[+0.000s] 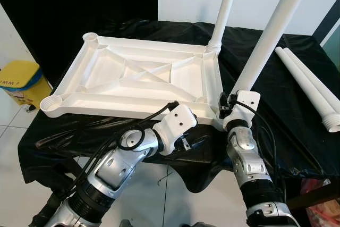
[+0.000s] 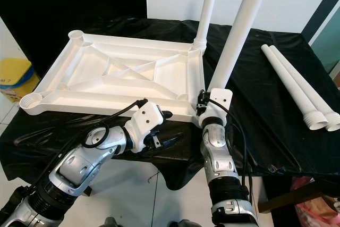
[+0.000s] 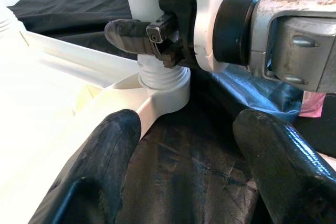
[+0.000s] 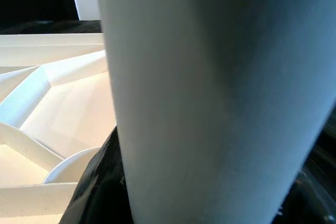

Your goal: Building children table

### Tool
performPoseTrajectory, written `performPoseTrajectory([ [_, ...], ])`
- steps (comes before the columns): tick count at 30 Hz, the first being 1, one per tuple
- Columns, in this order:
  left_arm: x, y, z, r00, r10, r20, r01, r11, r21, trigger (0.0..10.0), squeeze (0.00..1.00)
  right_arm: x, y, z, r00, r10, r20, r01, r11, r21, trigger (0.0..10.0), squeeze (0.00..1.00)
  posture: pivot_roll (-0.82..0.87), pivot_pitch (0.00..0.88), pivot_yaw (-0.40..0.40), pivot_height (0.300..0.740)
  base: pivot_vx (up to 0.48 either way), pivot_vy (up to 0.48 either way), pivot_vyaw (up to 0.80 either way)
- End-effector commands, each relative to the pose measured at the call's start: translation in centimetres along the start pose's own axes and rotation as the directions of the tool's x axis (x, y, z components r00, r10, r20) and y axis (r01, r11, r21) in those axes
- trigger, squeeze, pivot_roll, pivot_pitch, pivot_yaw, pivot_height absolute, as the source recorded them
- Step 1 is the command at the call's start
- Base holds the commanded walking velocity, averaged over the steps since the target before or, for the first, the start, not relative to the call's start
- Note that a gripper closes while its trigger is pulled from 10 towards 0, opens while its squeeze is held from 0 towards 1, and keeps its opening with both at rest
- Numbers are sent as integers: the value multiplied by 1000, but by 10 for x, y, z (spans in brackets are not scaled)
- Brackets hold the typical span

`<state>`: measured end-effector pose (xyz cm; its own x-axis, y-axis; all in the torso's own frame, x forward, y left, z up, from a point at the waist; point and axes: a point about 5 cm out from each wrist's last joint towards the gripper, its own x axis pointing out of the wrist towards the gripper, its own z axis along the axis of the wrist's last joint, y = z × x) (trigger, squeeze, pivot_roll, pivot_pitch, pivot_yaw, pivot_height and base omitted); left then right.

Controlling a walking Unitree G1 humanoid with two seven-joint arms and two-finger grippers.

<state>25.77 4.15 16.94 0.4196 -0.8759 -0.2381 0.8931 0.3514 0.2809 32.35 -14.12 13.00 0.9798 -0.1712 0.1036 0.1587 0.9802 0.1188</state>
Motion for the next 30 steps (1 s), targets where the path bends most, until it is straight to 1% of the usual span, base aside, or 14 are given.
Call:
performPoseTrajectory([
  [1, 0, -4, 0, 1000, -21, -8, 21, 1000, 8, 10000, 0, -7, -8, -19, 995, -43, -90, 44, 999, 1, 10000, 0, 22, 74, -81, 740, 0, 0, 0],
  [3, 0, -4, 0, 1000, -21, -8, 21, 1000, 8, 10000, 0, -7, -8, -19, 995, -43, -90, 44, 999, 1, 10000, 0, 22, 74, -81, 740, 0, 0, 0],
  [4, 0, -4, 0, 1000, -21, -7, 21, 1000, 7, 10000, 0, -8, -9, -17, 997, -29, -77, 29, 1000, 0, 10000, 1000, 18, 77, -82, 740, 0, 0, 0],
  [9, 0, -4, 0, 1000, -19, -6, 19, 1000, 5, 10000, 0, -9, -14, -10, 997, 76, -25, -76, 997, 3, 10000, 1000, 19, 81, -85, 740, 0, 0, 0],
  [14, -1, -4, -1, 1000, -15, -7, 15, 1000, 3, 10000, 0, -10, -23, -8, 985, 173, -20, -173, 985, -9, 10000, 1000, 19, 84, -86, 740, 0, 0, 0],
  [16, -1, -4, -1, 1000, -15, -7, 15, 1000, 3, 10000, 0, -10, -23, -8, 985, 173, -20, -173, 985, -9, 10000, 1000, 19, 84, -86, 740, 0, 0, 0],
  [17, -1, -3, 0, 1000, -13, -7, 13, 1000, 3, 10000, 0, -10, -29, -7, 974, 226, -21, -227, 974, -23, 10000, 1000, 18, 85, -85, 740, 0, 0, 0],
  [19, -1, -3, 0, 1000, -13, -7, 13, 1000, 3, 10000, 0, -10, -29, -7, 974, 226, -21, -227, 974, -23, 10000, 1000, 18, 85, -85, 740, 0, 0, 0],
  [20, -1, -2, 0, 1000, -11, -6, 11, 1000, 4, 10000, 0, -9, -33, -5, 951, 307, -27, -308, 950, -54, 10000, 0, 12, 86, -81, 740, 0, 0, 0],
  [21, -1, -2, 0, 1000, -11, -6, 11, 1000, 4, 10000, 0, -9, -33, -5, 951, 307, -27, -308, 950, -54, 10000, 0, 12, 86, -81, 740, 0, 0, 0],
  [22, -1, -2, 0, 1000, -11, -5, 11, 1000, 4, 10000, 0, -6, -36, -2, 926, 376, -37, -378, 922, -81, 10000, 0, 8, 86, -78, 740, 0, 0, 0],
  [24, -1, -2, 0, 1000, -11, -5, 11, 1000, 4, 10000, 0, -6, -36, -2, 926, 376, -37, -378, 922, -81, 10000, 0, 8, 86, -78, 740, 0, 0, 0],
  [26, 0, -1, 1, 1000, -10, -3, 10, 1000, 6, 10000, 0, 1, -36, 1, 878, 475, -63, -479, 869, -124, 10000, 0, 10, 88, -79, 740, 0, 0, 0],
  [30, 1, 0, 2, 1000, -3, -1, 3, 1000, 7, 10000, 0, 7, -34, 1, 845, 528, -90, -535, 832, -148, 10000, 0, 21, 89, -87, 740, 0, 0, 0],
])
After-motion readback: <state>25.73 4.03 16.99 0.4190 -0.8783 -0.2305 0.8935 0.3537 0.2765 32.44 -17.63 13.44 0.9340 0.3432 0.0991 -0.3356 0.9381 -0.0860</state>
